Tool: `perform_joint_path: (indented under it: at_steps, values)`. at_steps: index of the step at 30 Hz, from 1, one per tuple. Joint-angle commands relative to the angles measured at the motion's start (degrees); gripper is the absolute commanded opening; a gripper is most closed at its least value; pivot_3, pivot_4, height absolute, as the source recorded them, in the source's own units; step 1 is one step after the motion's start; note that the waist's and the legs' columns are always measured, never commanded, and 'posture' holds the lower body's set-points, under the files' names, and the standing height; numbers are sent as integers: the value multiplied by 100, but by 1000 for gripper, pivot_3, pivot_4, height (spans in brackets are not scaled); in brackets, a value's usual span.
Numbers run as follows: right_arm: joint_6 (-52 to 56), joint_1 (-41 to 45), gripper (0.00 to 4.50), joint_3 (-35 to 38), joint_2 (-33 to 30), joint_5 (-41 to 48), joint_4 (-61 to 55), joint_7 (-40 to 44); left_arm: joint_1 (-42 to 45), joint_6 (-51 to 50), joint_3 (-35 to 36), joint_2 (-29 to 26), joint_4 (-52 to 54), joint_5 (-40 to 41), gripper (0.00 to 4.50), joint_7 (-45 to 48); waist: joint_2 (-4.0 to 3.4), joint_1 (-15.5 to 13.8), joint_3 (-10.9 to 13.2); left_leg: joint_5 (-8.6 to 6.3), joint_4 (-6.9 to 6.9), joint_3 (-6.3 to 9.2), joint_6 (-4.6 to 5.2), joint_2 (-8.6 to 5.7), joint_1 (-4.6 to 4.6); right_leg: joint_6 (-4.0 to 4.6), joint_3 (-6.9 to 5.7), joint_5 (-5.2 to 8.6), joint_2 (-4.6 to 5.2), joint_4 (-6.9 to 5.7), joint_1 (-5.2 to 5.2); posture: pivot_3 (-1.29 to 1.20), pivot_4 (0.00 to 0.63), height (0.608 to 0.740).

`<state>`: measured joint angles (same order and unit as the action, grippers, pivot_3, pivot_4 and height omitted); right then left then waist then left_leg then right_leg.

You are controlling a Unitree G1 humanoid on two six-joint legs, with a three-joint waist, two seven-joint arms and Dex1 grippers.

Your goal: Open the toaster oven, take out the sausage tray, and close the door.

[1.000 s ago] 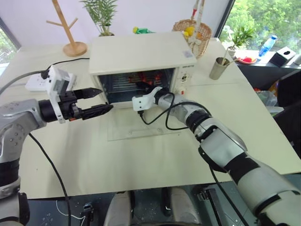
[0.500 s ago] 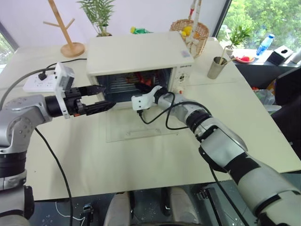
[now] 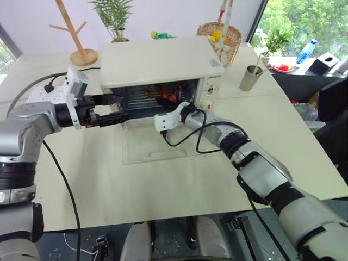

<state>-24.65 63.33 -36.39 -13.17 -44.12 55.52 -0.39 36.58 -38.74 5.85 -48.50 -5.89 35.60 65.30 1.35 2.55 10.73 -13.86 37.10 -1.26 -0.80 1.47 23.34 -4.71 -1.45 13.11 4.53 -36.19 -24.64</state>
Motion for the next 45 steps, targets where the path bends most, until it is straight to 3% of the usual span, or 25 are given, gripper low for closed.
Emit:
perform_joint_path:
  at_steps: [1,14,22,35,45]
  values:
    - [11,-214,53,32,-87,-13,-825,222,248,222,40,-29,-223,-168,4500,102,0,-2,0,0,0,0,0,0,0,0,0,0,0,0,0,0,150,740]
    - [433,-1433,53,380,-886,-3,-3530,1227,463,355,-68,28,-485,-386,4500,356,0,-28,0,0,8,1,0,0,3,-1,0,0,-1,-3,0,0,150,740]
    - [378,-2070,53,572,-1353,-25,-4536,1415,561,389,-130,56,-582,-436,4500,414,2,-86,2,0,8,1,1,-4,8,-2,-1,0,1,5,0,0,150,740]
    - [-16,-3094,53,981,-1991,47,-5829,1438,842,480,-281,157,-911,-631,4500,663,5,-179,3,0,17,1,1,-5,10,-1,-1,1,1,5,0,0,150,740]
    - [-692,-3499,53,1345,-2310,576,-6059,1607,893,201,-223,129,-888,-583,4500,855,6,-176,2,0,25,0,1,-4,9,-1,0,1,-1,3,2,0,150,740]
